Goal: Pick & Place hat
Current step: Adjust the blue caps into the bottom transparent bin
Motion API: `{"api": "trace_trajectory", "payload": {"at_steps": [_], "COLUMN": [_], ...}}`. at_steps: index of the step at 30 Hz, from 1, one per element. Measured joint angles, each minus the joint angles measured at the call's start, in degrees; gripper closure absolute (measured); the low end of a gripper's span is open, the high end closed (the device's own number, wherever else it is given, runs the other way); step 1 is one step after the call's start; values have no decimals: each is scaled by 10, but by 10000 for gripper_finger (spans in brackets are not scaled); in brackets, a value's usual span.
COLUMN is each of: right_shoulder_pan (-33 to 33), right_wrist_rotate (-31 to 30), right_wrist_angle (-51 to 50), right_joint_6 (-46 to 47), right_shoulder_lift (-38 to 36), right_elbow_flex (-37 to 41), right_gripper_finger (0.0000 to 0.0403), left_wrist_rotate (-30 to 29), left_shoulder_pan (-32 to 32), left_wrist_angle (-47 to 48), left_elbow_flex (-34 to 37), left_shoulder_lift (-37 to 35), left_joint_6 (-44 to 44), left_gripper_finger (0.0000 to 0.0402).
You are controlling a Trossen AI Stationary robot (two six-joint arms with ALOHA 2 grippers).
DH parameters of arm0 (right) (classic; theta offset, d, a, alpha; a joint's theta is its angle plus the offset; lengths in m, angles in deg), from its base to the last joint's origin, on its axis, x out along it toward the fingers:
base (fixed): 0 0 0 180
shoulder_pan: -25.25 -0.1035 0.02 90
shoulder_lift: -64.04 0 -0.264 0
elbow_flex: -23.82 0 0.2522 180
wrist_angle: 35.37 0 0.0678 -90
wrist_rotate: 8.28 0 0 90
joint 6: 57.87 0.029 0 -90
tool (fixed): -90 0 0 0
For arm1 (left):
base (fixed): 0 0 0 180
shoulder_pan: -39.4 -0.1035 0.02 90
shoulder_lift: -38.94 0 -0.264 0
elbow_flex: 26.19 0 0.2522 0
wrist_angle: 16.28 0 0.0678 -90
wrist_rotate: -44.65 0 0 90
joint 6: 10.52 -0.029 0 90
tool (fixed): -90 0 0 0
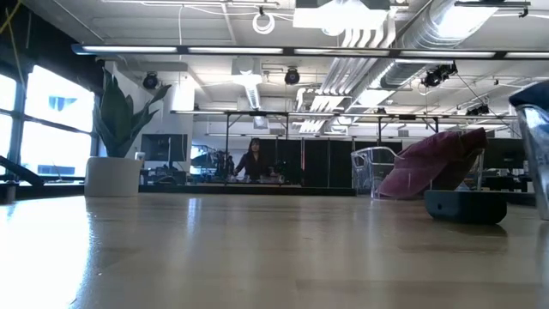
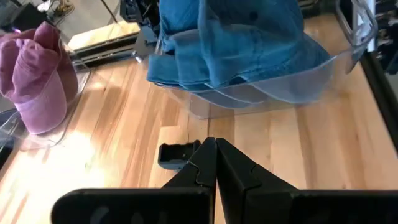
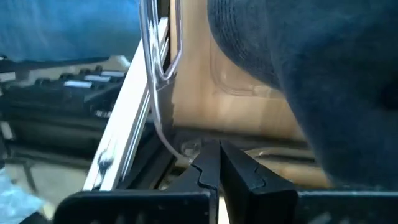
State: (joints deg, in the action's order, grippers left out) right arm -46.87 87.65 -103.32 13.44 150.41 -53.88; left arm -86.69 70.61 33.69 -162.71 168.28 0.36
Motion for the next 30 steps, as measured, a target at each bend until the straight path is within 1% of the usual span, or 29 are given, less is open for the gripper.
{"api": "trace_trajectory", "payload": {"at_steps": [2,4,6,8,10,11,12,13,17,18,20,22,24,26,27,30], "right_shoulder_pan": [-10,-16,-19,-16,1,17,38,65,204,240,312,373,419,448,458,474], "right_wrist_rotate": [1,-31,-90,-163,-252,-285,-302,-305,-276,-259,-219,-179,-142,-106,-92,-64], "right_wrist_angle": [-2,0,5,20,34,40,43,44,65,75,89,90,81,63,54,1], "right_joint_6": [21,30,15,-17,-69,-91,-115,-143,-292,-331,-396,-442,-471,-486,-488,-482], "right_shoulder_lift": [-8,-21,-37,-51,-61,-65,-68,-69,-62,-57,-41,-23,-5,11,16,25], "right_elbow_flex": [0,0,0,-1,-1,-1,-1,-1,-1,-1,-1,-1,-1,0,0,0], "right_gripper_finger": [401,402,401,401,402,402,402,402,402,402,402,402,402,402,402,403], "left_wrist_rotate": [0,-2,-7,-13,-23,-28,-34,-46,-122,-140,-169,-184,-192,-195,-196,-196], "left_shoulder_pan": [4,5,8,9,11,11,11,12,25,27,40,56,65,73,76,82], "left_wrist_angle": [0,1,2,5,16,24,40,74,261,291,383,468,505,535,536,531], "left_elbow_flex": [0,0,0,0,0,0,-2,-7,-33,-37,-35,-32,-22,-9,-5,10], "left_shoulder_lift": [0,0,0,0,0,0,0,0,-19,-24,-31,-32,-38,-39,-36,-36], "left_joint_6": [2,2,3,5,12,16,24,41,197,239,331,424,496,542,557,565], "left_gripper_finger": [401,401,401,401,401,401,401,401,401,401,401,401,401,401,401,401]}}
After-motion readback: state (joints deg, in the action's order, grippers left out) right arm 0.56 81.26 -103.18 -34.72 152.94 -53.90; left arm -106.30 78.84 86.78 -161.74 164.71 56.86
